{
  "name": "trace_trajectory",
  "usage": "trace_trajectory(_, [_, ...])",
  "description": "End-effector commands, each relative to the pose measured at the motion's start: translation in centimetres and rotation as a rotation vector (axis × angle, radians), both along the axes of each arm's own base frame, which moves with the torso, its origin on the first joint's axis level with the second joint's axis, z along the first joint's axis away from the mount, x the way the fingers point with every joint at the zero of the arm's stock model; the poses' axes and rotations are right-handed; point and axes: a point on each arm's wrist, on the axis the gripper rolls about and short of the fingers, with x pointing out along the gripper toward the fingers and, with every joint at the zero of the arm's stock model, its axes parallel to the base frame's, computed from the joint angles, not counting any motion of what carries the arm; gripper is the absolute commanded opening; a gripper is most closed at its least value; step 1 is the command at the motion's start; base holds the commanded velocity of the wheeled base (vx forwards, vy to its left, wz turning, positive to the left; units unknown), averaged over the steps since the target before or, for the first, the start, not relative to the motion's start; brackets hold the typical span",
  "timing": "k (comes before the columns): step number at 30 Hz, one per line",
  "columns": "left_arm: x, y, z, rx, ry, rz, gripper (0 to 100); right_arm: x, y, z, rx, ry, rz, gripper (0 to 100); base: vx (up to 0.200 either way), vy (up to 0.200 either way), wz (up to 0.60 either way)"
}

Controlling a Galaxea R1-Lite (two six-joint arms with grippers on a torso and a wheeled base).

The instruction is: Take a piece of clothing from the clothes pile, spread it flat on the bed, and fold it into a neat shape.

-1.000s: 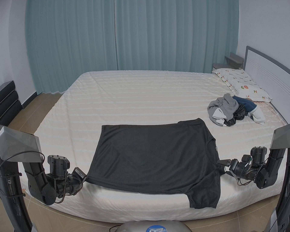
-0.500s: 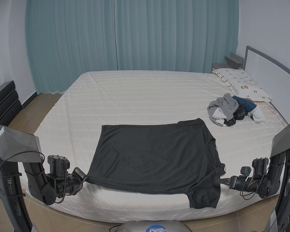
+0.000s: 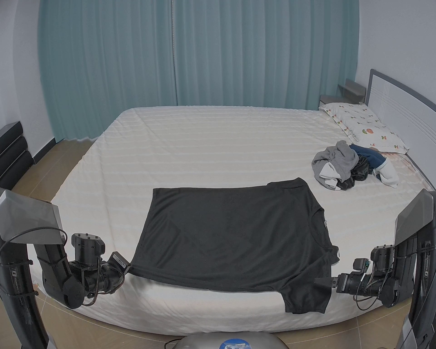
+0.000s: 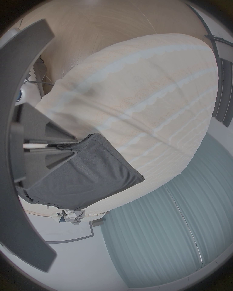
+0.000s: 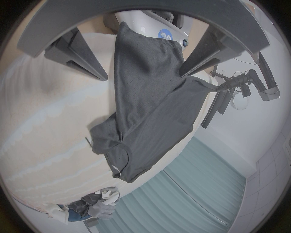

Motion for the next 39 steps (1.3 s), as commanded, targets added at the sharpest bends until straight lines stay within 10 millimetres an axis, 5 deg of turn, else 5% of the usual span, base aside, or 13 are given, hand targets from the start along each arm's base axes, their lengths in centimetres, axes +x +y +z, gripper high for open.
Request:
trace_trajectory(1, [0.0,0.0,0.0,0.001,0.001,0.000,0,-0.4,0.5,-0.5,-0.001,0.023,0.020,100,0.000,0.000,0.00])
trace_trajectory(11, [0.0,0.0,0.0,0.000,-0.002,0.000,0,-0.3,0.6,-0.6,-0.015,0.024,0.015,100,0.000,0.000,0.00])
trace_trajectory(12, [0.0,0.0,0.0,-0.002,-0.001,-0.001,0,-0.4,0.6,-0.6,-0.026,0.025,0.005,0,0.000,0.000,0.00])
trace_trajectory(28, [0.0,0.0,0.0,0.003,-0.001,0.000,0,-2.3,-0.2,2.3,-0.040,-0.003,-0.043,0,0.000,0.000,0.00])
trace_trajectory(39, [-2.8,0.1,-0.2,0.084,-0.004,-0.075,0,-4.1,-1.4,3.0,-0.026,0.084,-0.106,0,0.000,0.000,0.00])
